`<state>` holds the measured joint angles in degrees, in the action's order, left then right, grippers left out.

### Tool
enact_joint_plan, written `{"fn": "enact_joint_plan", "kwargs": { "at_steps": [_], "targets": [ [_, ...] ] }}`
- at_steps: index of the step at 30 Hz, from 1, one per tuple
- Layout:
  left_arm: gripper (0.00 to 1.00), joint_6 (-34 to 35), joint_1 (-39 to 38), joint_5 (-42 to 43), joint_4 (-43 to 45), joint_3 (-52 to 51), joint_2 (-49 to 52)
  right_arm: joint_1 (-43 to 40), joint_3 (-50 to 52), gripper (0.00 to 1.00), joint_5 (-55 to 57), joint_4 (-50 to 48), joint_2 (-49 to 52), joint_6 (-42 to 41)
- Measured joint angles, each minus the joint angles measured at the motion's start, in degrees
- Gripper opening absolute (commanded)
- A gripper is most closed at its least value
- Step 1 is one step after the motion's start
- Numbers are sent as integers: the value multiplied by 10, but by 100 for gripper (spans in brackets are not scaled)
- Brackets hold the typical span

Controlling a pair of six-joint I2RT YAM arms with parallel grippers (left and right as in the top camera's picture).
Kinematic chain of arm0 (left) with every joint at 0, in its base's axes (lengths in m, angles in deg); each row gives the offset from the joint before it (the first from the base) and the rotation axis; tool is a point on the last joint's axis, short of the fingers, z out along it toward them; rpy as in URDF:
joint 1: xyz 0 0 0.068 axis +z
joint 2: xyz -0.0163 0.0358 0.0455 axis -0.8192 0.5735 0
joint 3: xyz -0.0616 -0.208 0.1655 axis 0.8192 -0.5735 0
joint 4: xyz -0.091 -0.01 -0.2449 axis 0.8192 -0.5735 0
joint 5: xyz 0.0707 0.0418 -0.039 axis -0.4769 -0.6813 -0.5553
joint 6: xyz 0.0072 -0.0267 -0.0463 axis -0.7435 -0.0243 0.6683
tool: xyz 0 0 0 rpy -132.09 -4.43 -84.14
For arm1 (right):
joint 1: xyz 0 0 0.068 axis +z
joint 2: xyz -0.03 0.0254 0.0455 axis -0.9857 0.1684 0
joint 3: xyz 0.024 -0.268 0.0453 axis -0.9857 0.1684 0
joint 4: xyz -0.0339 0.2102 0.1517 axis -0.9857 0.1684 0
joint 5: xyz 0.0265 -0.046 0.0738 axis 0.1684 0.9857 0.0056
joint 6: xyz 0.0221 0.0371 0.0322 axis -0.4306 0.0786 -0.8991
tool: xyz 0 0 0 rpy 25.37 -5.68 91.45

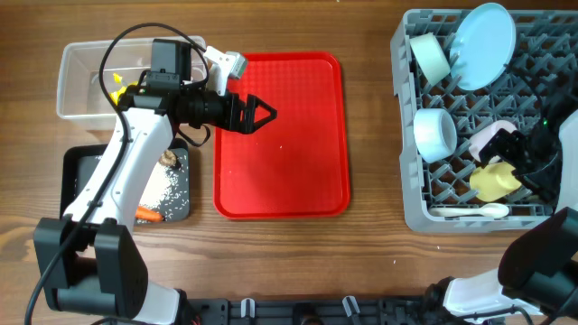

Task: Sort waste into correct bins and load items into the dishwasher rack

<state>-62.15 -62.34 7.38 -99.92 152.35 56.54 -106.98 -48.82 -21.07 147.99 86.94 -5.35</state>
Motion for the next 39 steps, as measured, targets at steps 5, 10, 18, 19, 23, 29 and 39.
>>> {"fn": "enact_joint_plan", "kwargs": {
  "at_steps": [5, 10, 18, 19, 23, 29, 39],
  "targets": [
    [100, 0, 0, 0, 0, 0, 0, 48, -78, 99, -18, 23, -53, 33],
    [100, 0, 0, 0, 0, 0, 0, 222, -112, 100, -56, 18, -182, 79],
    [100, 0, 0, 0, 0, 0, 0, 380, -113, 100, -139, 17, -229, -46],
    [100, 0, 0, 0, 0, 0, 0, 380, -113, 100, -139, 15, -229, -55],
    [100, 0, 0, 0, 0, 0, 0, 380, -113, 100, -147, -42, -229, -32],
    [100, 0, 0, -2, 0, 0, 0, 388, -106, 100, -215, -160, -231, 143],
    [100, 0, 0, -4, 0, 0, 0, 365, 315, 100, -231, -593, -514, 213]
  ]
}}
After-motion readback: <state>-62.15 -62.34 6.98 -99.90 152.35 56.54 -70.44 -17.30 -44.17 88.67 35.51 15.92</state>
